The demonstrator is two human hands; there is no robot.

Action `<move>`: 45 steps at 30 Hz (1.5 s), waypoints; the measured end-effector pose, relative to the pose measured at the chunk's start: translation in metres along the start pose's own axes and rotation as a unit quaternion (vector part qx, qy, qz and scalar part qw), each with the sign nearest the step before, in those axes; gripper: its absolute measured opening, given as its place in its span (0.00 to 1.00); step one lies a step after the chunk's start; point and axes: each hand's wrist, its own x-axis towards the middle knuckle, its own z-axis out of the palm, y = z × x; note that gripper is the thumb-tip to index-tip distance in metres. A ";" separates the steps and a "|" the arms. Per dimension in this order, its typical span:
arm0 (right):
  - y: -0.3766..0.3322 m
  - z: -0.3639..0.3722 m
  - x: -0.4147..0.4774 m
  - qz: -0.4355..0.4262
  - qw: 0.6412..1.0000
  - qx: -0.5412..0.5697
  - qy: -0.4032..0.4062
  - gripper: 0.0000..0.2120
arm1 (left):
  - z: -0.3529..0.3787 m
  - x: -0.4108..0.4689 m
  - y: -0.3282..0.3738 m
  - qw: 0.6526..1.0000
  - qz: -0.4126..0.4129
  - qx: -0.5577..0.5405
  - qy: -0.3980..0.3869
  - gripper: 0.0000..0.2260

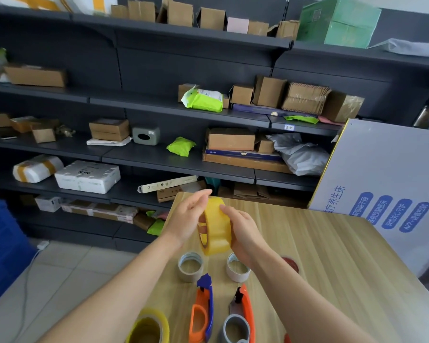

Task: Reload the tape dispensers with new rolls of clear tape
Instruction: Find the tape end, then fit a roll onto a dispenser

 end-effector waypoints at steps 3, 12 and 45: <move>-0.001 0.000 0.006 0.051 0.995 0.083 0.001 0.21 | -0.007 -0.005 0.000 0.995 0.062 0.057 -0.045 0.27; -0.004 -0.002 0.016 0.068 0.991 0.105 -0.042 0.26 | -0.013 0.000 0.007 0.974 0.109 0.195 -0.035 0.38; 0.004 0.006 0.017 0.021 1.000 0.003 -0.017 0.16 | -0.015 0.006 0.023 0.933 0.189 0.294 0.086 0.03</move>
